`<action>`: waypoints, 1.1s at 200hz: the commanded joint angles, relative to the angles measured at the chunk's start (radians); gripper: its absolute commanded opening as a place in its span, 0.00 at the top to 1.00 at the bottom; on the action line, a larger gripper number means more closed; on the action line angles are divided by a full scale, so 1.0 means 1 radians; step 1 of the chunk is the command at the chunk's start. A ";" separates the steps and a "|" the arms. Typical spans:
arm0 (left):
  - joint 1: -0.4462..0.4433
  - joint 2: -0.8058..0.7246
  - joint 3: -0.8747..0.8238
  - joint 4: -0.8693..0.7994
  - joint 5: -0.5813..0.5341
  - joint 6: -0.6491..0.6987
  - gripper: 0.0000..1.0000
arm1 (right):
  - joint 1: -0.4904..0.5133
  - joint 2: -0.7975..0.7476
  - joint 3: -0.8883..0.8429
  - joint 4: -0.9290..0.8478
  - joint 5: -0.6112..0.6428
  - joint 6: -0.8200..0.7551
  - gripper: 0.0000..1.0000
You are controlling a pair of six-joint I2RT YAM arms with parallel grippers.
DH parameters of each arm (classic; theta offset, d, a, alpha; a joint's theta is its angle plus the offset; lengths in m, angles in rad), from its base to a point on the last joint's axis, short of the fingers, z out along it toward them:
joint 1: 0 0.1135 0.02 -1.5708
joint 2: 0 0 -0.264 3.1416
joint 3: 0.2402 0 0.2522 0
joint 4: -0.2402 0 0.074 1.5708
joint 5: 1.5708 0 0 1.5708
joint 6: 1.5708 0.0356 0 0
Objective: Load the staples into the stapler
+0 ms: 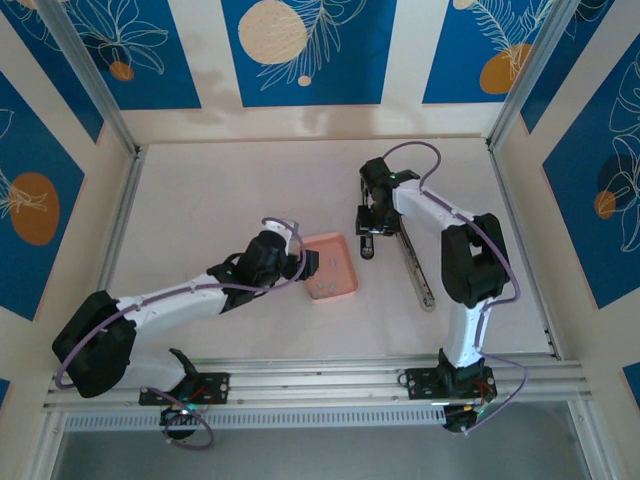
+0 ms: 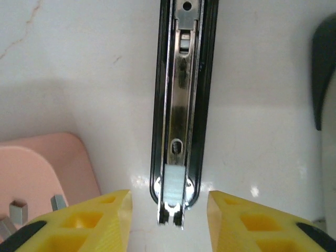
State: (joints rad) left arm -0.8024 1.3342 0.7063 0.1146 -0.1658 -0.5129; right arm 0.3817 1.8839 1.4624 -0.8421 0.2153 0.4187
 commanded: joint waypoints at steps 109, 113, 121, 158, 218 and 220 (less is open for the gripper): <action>0.009 0.042 0.009 0.056 0.054 -0.001 0.19 | -0.281 -0.251 -0.391 -0.050 -0.005 -0.071 0.35; 0.008 0.041 0.008 0.056 0.052 -0.002 0.19 | -0.282 -0.248 -0.394 -0.047 -0.007 -0.070 0.35; 0.009 0.039 0.006 0.057 0.052 -0.004 0.19 | -0.283 -0.242 -0.399 -0.041 -0.008 -0.068 0.35; 0.009 0.039 0.005 0.060 0.052 -0.006 0.19 | -0.282 -0.203 -0.410 -0.022 -0.033 -0.068 0.38; 0.009 0.042 0.002 0.062 0.060 -0.009 0.19 | -0.272 -0.175 -0.416 -0.015 -0.048 -0.057 0.50; 0.009 0.041 0.003 0.062 0.060 -0.008 0.19 | -0.272 -0.175 -0.416 -0.014 -0.048 -0.058 0.50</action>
State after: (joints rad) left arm -0.8024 1.3724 0.7059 0.1417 -0.1249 -0.5167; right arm 0.1028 1.6932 1.0580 -0.8524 0.1978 0.3576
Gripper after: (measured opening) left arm 0.811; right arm 0.526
